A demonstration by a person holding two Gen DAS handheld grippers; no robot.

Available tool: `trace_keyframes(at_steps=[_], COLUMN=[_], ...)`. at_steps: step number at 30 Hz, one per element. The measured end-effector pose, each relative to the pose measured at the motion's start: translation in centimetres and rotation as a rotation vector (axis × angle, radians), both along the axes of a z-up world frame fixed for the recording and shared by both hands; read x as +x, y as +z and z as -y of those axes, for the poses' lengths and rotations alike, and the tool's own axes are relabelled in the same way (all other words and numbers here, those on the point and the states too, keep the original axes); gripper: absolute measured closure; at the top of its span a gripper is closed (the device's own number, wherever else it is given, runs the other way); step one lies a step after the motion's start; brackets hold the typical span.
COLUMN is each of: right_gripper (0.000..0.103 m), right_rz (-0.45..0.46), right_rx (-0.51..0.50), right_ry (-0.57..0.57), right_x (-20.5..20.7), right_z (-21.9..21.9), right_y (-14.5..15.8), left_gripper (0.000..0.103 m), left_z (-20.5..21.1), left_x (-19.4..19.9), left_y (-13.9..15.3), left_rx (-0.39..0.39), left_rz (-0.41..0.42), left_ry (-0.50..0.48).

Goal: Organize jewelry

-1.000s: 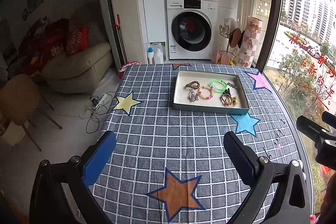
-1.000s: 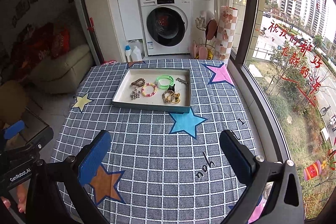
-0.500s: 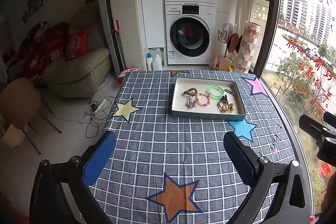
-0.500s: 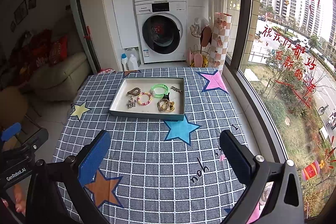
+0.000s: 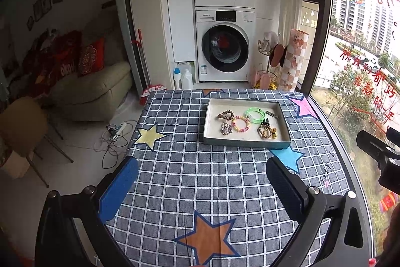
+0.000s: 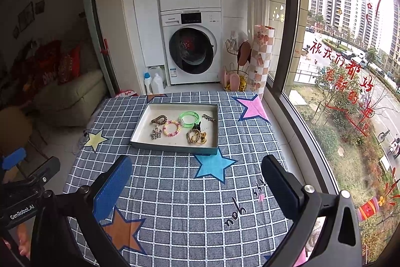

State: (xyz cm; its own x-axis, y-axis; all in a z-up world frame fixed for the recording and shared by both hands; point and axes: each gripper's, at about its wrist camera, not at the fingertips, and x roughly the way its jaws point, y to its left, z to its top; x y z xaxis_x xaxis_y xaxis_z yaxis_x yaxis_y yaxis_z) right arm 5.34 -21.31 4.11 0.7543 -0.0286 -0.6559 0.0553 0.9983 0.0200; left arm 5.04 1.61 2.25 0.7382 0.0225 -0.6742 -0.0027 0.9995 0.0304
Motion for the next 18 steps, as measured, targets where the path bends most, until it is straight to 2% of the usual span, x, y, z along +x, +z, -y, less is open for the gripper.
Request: trace_keyframes(at_steps=[18], right_gripper=[0.000], right_rz=[0.011], right_rx=[-0.001], right_ry=[0.006], right_x=[-0.31], right_z=[-0.37], right_y=[0.44], left_gripper=[0.000], left_z=[0.04], left_x=[-0.32], left_y=[0.33], left_rx=[-0.009], left_rz=[0.004], left_ry=[-0.010])
